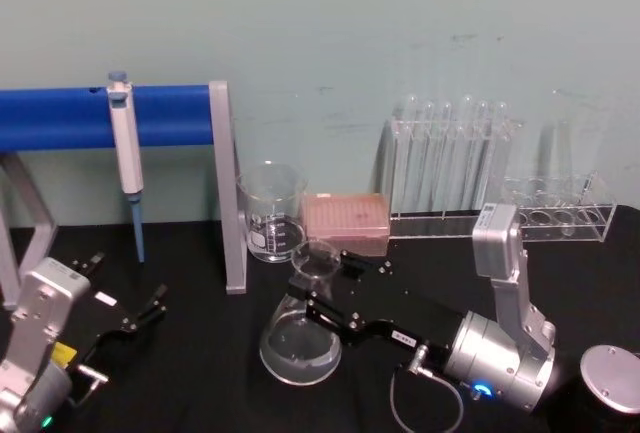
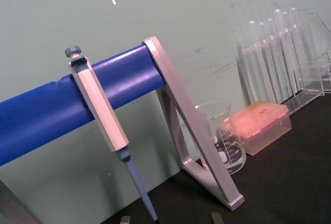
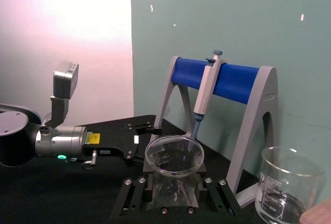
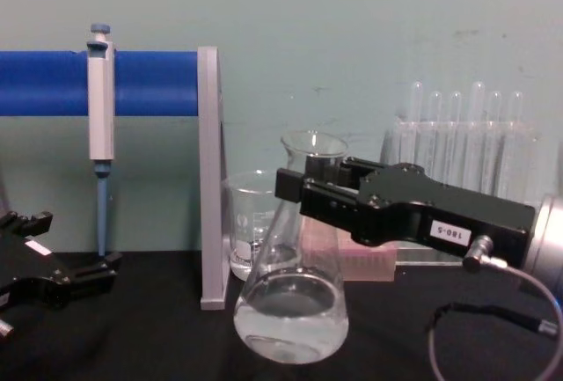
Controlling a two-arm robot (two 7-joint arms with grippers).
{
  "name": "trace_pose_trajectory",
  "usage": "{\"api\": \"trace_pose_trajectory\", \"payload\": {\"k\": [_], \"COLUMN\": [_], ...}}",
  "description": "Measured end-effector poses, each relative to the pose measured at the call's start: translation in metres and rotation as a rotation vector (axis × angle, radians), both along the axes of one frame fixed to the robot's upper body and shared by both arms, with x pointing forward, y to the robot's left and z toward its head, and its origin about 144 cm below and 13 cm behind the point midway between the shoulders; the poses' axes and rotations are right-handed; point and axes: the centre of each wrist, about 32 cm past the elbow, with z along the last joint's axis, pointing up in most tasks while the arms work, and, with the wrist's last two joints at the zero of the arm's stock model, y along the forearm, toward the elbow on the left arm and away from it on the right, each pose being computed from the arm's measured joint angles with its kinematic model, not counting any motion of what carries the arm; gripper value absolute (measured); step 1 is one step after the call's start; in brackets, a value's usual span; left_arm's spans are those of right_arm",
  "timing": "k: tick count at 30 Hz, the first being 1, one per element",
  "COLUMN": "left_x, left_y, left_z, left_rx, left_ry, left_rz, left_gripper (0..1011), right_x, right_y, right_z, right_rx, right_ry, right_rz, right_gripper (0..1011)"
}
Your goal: Grasp the erlenmeyer flask with one hand, shake it three times, then place it back.
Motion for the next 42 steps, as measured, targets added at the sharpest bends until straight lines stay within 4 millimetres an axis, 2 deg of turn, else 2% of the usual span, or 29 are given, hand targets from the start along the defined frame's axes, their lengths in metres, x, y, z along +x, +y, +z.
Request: {"api": "trace_pose_trajectory", "payload": {"k": [12, 21, 32, 42], "left_x": [0.000, 0.000, 0.000, 0.000], "left_y": [0.000, 0.000, 0.000, 0.000], "left_z": [0.000, 0.000, 0.000, 0.000], "left_rx": [0.000, 0.000, 0.000, 0.000], "left_ry": [0.000, 0.000, 0.000, 0.000], "left_rz": [0.000, 0.000, 0.000, 0.000], "left_gripper": [1001, 1001, 1001, 1001], "right_x": [-0.002, -0.005, -0.012, -0.020], "right_y": [-0.007, -0.028, -0.062, -0.082], "right_z": [0.000, 0.002, 0.005, 0.007], "right_rx": [0.017, 0.032, 0.045, 0.045], "right_ry": [-0.019, -0.028, -0.040, -0.039], "right_rz": [-0.091, -0.221, -0.408, -0.518], "right_gripper": [450, 450, 450, 450]}}
